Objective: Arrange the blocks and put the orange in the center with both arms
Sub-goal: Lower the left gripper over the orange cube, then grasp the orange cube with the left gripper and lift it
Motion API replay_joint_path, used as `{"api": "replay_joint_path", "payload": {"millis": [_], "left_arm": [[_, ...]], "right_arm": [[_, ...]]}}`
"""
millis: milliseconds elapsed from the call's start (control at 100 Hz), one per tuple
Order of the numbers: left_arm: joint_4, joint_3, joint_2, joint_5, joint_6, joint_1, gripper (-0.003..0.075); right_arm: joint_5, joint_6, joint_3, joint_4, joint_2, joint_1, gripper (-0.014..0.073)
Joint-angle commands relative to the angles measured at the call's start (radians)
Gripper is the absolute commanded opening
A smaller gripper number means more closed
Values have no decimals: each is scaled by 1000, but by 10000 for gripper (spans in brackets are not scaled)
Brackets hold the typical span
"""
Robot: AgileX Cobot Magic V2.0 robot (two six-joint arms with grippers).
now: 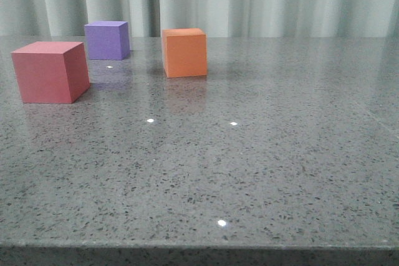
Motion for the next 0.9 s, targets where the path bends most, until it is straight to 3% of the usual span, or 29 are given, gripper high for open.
{"api": "replay_joint_path", "payload": {"millis": [0,760,890], "left_arm": [[31,-56,-25,-31,-51,-6,606],[47,-56,109,-65,-115,-6,604],[47,-56,122,-58,-115,-6,549]], "right_arm": [[-82,-10,-26,-12,-5,-6,-69],[-82,-10,-26,-12,-5,-6,-69],[-82,-10,-26,-12,-5,-6,-69]]}}
